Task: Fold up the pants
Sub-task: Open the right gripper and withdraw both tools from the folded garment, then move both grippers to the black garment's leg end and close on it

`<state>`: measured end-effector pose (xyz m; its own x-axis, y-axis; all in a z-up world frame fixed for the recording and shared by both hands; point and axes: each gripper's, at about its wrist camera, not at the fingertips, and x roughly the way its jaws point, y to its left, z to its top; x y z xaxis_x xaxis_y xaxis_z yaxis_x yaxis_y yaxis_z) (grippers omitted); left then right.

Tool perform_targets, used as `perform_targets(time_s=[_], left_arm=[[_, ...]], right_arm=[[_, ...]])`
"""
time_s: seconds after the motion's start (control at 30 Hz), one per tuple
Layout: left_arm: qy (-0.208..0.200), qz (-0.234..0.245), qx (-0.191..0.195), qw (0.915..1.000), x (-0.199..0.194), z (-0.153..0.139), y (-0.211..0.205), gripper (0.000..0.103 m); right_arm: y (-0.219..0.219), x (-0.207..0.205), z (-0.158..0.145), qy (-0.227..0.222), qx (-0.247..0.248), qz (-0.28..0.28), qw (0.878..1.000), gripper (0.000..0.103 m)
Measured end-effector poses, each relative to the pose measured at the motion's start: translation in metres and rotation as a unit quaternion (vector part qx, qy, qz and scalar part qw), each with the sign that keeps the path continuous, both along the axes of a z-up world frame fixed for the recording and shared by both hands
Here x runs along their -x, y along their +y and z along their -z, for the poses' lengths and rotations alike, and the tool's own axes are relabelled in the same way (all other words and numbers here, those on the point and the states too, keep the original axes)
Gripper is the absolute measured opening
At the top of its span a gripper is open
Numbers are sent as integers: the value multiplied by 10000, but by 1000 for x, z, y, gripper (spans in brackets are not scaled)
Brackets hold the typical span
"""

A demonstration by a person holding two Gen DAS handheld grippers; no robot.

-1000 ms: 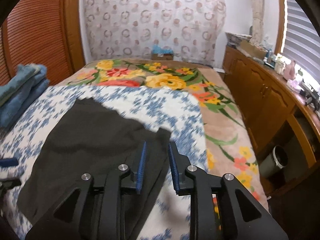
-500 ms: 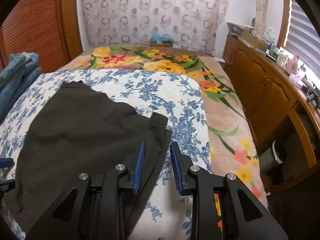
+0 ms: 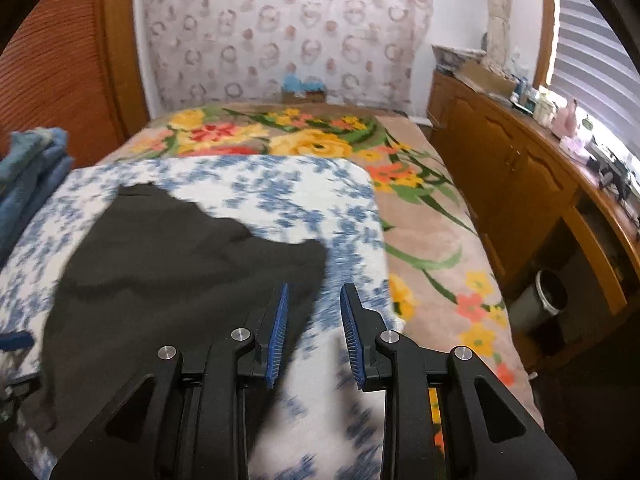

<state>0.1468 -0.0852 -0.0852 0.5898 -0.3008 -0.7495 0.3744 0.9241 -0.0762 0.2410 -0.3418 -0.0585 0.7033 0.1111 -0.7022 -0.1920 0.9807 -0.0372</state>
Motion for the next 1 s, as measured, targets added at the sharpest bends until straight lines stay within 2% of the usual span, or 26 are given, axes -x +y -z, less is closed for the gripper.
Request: perform_targets(time_s=[0.1, 0.27, 0.33, 0.5, 0.73, 0.87, 1.0], left_arm=[[2, -3, 6, 10000, 0, 0, 0, 50], [3, -5, 3, 10000, 0, 0, 0, 51], [0, -8, -2, 10000, 1, 0, -1, 51], [-11, -21, -17, 10000, 1, 0, -1, 52], [67, -43, -21, 10000, 1, 0, 0, 52], [94, -42, 283, 9995, 9, -9, 8, 52], [32, 14, 396, 9992, 20, -16, 9, 52]], right_arm=[[13, 24, -7, -106, -114, -237, 9996, 26], [31, 73, -6, -212, -173, -551, 9981, 35], [33, 91, -3, -223, -259, -586, 9977, 40], [34, 125, 6, -152, -301, -541, 9980, 41], [27, 146, 20, -12, -353, -351, 9988, 41], [16, 151, 23, 48, -496, -295, 9983, 41], [15, 156, 27, 98, -578, -307, 9978, 41]])
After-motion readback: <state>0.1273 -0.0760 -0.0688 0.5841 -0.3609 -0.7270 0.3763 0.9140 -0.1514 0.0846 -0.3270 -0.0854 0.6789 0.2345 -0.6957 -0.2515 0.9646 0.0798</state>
